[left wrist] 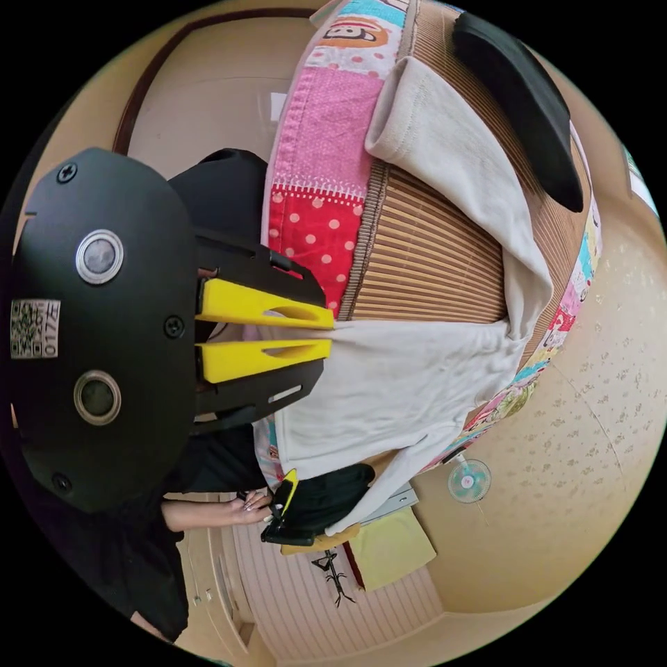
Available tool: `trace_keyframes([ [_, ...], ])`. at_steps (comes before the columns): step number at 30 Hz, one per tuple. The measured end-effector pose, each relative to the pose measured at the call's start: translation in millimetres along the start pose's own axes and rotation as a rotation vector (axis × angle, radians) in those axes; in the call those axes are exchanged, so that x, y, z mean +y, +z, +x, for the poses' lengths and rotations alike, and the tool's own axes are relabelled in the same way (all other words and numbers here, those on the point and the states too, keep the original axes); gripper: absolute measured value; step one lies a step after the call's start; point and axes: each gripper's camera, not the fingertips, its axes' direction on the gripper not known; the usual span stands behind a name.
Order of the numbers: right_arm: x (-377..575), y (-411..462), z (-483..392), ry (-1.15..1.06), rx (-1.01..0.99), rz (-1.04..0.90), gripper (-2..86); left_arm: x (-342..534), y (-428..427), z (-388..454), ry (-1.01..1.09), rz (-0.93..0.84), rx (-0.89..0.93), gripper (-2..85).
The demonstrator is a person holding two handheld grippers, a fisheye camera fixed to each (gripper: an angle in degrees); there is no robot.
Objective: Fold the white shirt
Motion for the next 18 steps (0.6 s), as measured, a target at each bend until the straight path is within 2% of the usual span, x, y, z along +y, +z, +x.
trace_keyframes([
  [3, 14, -68, 11, -0.039, -0.162, 0.151, 5.1, -2, -15, 3, 0.063, -0.077, 0.119, 0.2],
  [4, 25, -101, 5, -0.137, -0.200, 0.224, 4.3, -1, -23, 5, 0.081, -0.104, 0.191, 0.0],
  [6, 39, -141, -9, -0.238, -0.162, 0.246, 3.6, 4, -43, 17, 0.152, -0.104, 0.273, -0.3],
  [9, 60, -176, -42, -0.375, 0.005, 0.118, 3.1, 21, -72, 54, 0.306, -0.167, 0.308, -0.3],
  [12, 88, -169, -70, -0.547, 0.021, -0.137, 2.7, 46, -74, 85, 0.390, -0.340, 0.234, 0.0],
  [14, 116, -146, -82, -0.651, 0.029, -0.297, 2.4, 69, -57, 97, 0.417, -0.515, 0.194, 0.7],
  [16, 128, -131, -79, -0.649, 0.018, -0.354, 2.1, 82, -48, 96, 0.388, -0.548, 0.142, 1.5],
  [18, 130, -127, -67, -0.596, -0.024, -0.360, 1.7, 87, -48, 87, 0.313, -0.495, 0.110, 3.2],
])
